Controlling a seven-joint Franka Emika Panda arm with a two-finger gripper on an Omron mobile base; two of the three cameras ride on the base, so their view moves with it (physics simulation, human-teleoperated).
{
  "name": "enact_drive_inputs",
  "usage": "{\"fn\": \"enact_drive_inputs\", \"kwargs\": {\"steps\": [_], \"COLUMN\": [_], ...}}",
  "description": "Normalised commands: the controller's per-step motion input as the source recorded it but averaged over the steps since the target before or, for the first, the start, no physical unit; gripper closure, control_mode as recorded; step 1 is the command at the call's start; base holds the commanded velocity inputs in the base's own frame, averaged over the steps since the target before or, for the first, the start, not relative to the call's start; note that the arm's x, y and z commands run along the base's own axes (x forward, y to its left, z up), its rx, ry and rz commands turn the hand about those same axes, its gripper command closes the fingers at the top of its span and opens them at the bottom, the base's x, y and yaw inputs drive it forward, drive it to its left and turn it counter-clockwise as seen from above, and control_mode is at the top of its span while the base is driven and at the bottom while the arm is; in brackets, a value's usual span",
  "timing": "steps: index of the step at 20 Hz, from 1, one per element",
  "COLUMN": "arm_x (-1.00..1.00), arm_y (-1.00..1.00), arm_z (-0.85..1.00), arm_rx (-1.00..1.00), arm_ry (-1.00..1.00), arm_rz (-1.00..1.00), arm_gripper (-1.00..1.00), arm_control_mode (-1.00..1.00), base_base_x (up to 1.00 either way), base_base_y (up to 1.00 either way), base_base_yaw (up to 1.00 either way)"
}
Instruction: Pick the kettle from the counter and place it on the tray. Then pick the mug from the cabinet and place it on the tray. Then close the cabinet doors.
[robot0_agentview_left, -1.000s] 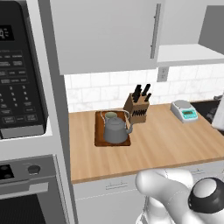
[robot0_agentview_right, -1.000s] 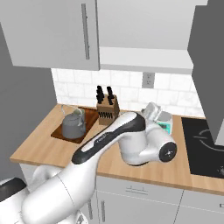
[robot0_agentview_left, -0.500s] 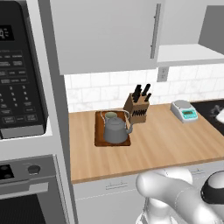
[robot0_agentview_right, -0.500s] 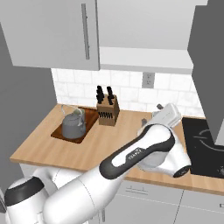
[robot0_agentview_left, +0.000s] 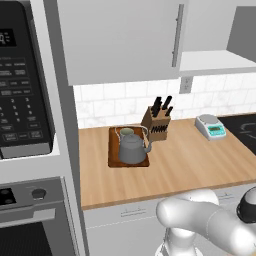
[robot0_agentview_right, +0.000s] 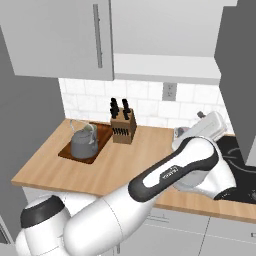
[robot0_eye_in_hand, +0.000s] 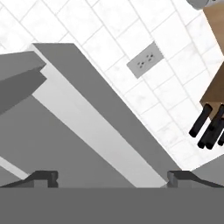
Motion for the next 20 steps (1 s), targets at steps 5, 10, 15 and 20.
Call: {"fn": "enact_drive_inputs", "kwargs": {"steps": [5,10,15,20], "arm_x": [-0.12,-0.01,-0.07,0.0], "arm_y": [-0.27,-0.32,-0.18,-0.33], "arm_z": [-0.01,0.01,-0.09,-0.15], "arm_rx": [0.03,0.05,0.04,0.12], "arm_ry": [0.0,0.0,0.01,0.01], "arm_rz": [-0.14,-0.1,-0.06,0.0], "arm_gripper": [-1.0,-1.0,-1.0,-1.0], "arm_control_mode": [-1.0,-1.0,-1.0,-1.0], "base_base_x": [0.0,0.0,0.0,0.0], "base_base_y": [0.0,0.0,0.0,0.0], "base_base_yaw": [0.0,0.0,0.0,0.0]}}
